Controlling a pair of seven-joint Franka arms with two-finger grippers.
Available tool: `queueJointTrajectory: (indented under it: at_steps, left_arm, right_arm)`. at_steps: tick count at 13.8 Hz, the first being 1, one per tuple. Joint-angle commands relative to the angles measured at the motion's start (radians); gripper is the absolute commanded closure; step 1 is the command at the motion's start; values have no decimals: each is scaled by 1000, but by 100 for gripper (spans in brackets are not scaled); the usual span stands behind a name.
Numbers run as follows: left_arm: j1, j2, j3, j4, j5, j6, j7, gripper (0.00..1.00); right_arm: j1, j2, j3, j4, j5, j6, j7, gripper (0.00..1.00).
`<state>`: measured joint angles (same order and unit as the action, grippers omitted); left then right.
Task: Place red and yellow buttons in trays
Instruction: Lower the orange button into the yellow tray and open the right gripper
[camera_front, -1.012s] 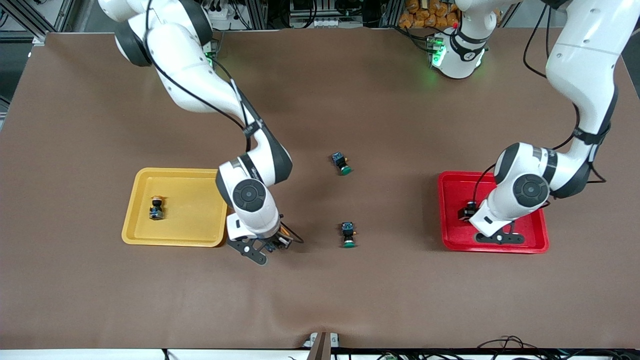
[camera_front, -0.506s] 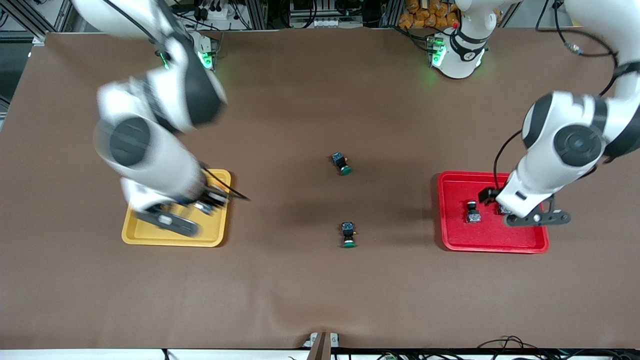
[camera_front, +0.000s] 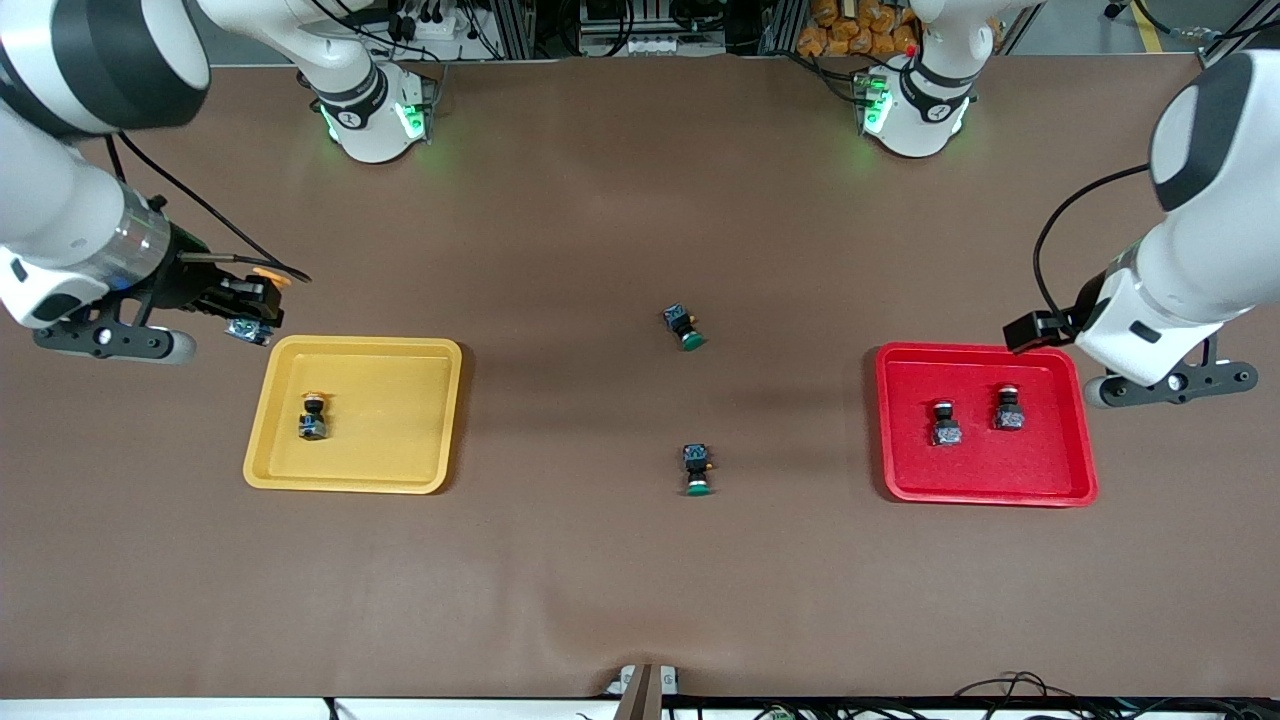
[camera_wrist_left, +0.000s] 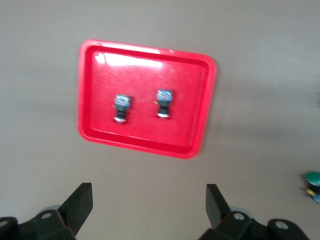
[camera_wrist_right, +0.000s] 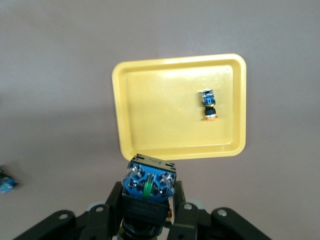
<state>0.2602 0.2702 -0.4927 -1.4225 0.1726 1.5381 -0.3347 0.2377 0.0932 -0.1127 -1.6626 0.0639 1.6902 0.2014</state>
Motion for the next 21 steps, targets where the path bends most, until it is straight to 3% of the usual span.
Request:
queueJointTrajectory:
  at_steps: [1,4,7,12,14,16,17,18,21]
  left_arm:
    - [4,17,-7,62,-39,-39,0,0]
    - [1,17,-10,85,-39,-41,0,0]
    - [-10,21,-9,106,-39,-41,0,0]
    - [-27,3,11,105,-44,-39,11,0]
    - [-126,-20,125,103,-50,-41,22,0]
    - [-208,-32,259,103,-112,-41,69,0]
    - [-260,-45,338,102,-148,-39,91,0]
    - [-298,-51,405,100,-171,-39,100,0]
    - [-332,-75,445,74,-182,-36,102,0]
  right_arm:
    - [-32,-30,16,-231,14,216,-82,100]
    - [-28,48,15,-327,14,417,-82,100]
    - [-11,210,21,-328,14,575,-82,100]
    - [3,374,22,-328,16,753,-82,99]
    - [2,398,22,-327,16,770,-82,85]
    - [2,404,22,-325,16,781,-82,45]
    - [2,408,22,-325,16,783,-82,17]
    - [2,407,22,-325,16,781,-82,0]
    - [-1,370,24,-325,16,743,-82,0]
